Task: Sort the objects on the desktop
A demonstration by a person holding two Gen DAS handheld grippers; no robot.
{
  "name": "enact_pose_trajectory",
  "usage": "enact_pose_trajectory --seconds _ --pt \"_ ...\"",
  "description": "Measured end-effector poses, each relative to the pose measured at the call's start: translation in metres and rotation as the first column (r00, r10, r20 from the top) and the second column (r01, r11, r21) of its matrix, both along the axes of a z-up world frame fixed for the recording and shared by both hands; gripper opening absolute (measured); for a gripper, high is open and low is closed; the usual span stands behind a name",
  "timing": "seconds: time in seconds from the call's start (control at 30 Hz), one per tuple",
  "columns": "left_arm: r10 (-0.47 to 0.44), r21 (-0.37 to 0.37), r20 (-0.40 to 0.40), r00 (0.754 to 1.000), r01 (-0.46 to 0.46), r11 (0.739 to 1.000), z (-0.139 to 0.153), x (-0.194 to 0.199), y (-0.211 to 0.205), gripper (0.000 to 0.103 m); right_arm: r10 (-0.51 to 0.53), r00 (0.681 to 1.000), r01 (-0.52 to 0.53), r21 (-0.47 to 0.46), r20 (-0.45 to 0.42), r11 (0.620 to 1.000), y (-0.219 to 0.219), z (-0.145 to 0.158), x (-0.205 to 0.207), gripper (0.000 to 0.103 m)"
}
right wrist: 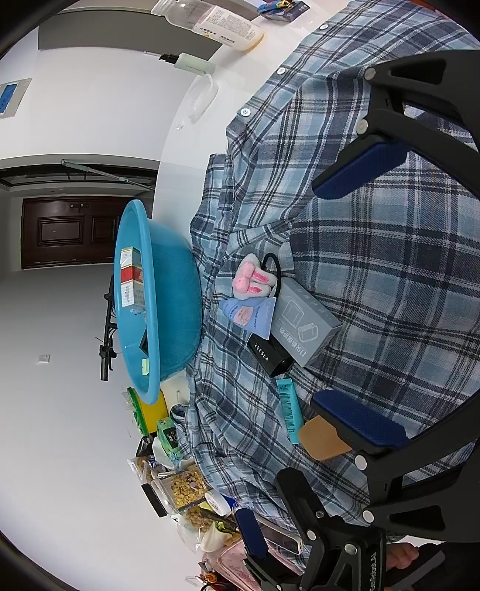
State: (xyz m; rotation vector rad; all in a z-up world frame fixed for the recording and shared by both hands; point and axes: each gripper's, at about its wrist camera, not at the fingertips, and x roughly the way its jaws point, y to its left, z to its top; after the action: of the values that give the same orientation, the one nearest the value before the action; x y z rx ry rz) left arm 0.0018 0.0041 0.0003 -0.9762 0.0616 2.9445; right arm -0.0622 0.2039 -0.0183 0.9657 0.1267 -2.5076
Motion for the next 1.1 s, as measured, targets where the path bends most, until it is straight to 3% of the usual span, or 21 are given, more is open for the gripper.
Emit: enact_pose_trajectory --seconds 1.1 --pt "0.001 -0.003 0.001 1.0 -0.001 1.0 -0.0004 -0.0002 0.0003 0.103 0.002 1.0 -0.002 0.001 0.005 1.0 0.0013 -0.0029 -0.001 0.103"
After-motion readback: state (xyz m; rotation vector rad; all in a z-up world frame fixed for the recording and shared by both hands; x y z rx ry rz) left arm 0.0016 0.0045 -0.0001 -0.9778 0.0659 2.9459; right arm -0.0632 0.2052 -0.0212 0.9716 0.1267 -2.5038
